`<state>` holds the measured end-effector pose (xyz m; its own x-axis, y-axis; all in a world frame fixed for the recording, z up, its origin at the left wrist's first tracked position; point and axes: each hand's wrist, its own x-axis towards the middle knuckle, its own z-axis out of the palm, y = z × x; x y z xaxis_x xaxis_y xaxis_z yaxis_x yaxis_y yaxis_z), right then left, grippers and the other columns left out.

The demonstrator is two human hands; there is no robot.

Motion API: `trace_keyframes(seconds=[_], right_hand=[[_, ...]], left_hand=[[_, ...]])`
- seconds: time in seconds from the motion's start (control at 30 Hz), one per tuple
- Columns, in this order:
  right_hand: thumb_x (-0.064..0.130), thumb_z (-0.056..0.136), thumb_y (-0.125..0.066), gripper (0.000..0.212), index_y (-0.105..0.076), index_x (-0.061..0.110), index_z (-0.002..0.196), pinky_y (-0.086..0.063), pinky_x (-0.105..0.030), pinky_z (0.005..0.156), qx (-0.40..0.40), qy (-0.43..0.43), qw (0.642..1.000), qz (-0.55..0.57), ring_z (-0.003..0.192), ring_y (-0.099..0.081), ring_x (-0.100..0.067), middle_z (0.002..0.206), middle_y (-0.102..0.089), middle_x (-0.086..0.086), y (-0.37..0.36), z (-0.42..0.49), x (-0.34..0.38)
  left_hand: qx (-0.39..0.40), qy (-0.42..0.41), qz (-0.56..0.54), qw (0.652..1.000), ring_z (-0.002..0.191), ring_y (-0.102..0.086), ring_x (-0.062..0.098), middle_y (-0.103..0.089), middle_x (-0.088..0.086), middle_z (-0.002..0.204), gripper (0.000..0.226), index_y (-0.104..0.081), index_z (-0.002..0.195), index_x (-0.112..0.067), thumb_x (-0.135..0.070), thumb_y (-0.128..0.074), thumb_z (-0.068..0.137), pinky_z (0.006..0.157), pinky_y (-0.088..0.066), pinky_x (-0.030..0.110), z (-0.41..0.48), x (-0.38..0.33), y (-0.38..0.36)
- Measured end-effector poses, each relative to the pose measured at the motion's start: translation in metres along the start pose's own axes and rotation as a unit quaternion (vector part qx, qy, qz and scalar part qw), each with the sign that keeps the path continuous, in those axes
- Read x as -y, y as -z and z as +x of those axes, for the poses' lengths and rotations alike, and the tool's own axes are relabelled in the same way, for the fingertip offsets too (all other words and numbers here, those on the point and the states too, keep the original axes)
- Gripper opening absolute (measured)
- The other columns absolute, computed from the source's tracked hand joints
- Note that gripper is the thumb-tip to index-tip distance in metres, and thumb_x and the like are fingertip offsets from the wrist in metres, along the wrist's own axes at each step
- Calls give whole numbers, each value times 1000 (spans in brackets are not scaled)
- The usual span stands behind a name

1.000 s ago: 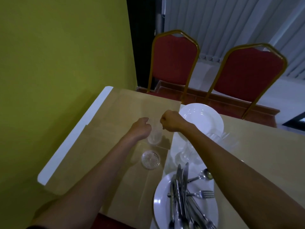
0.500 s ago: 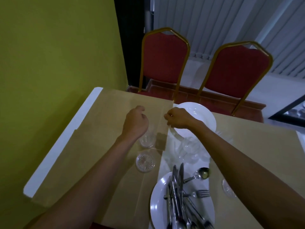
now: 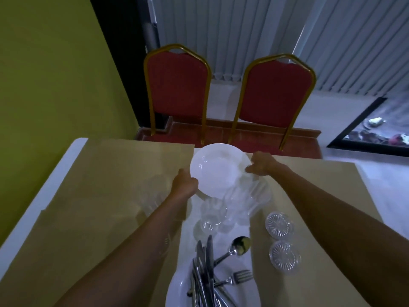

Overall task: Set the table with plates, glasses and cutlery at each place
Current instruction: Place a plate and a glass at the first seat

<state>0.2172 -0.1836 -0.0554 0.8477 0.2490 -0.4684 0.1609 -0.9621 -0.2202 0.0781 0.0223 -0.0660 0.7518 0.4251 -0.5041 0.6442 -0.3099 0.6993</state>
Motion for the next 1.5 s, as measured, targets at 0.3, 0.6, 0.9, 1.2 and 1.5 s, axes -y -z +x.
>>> trace_keyframes(seconds=[0.3,0.6,0.9,1.2,1.5], right_hand=[[24,75,-81,48,-63,4,114,-59,-44,87,-1,-81,975,206,102,-66,-34,111,-66,-17,-27,23,-10],[1,73,-79,20,-59,-2,77,-43,-30,58,30,-121,941,314,63,-56,-23,74,-57,-16,-34,24,-20],[8,84,-76,15,-68,-5,84,-42,-24,47,7,-45,950,309,53,-52,-15,65,-60,-12,18,28,18],[5,83,-75,23,-69,-6,102,-60,-35,76,63,42,960,269,84,-72,-26,100,-73,-22,8,40,147],[27,87,-75,60,-47,7,136,-57,-37,81,111,47,975,186,113,-56,-30,130,-55,-15,-60,41,197]], left_hand=[[-25,78,-89,993,112,-56,37,-54,18,130,58,-35,140,-4,-23,-44,85,91,-50,44,28,-15,-19],[-78,83,-38,993,110,-58,38,-58,21,126,44,-49,128,4,-11,-47,87,82,-51,38,41,-27,-23],[-46,13,-90,995,91,-68,35,-69,22,101,26,-66,94,7,7,-65,68,81,-60,50,53,-27,54],[-65,25,-144,987,83,-62,24,-61,7,88,20,-60,78,-2,18,-59,80,56,-60,26,54,26,153],[-94,83,-149,981,75,-63,27,-64,13,78,16,-65,78,-1,14,-63,75,80,-58,48,89,129,139]])
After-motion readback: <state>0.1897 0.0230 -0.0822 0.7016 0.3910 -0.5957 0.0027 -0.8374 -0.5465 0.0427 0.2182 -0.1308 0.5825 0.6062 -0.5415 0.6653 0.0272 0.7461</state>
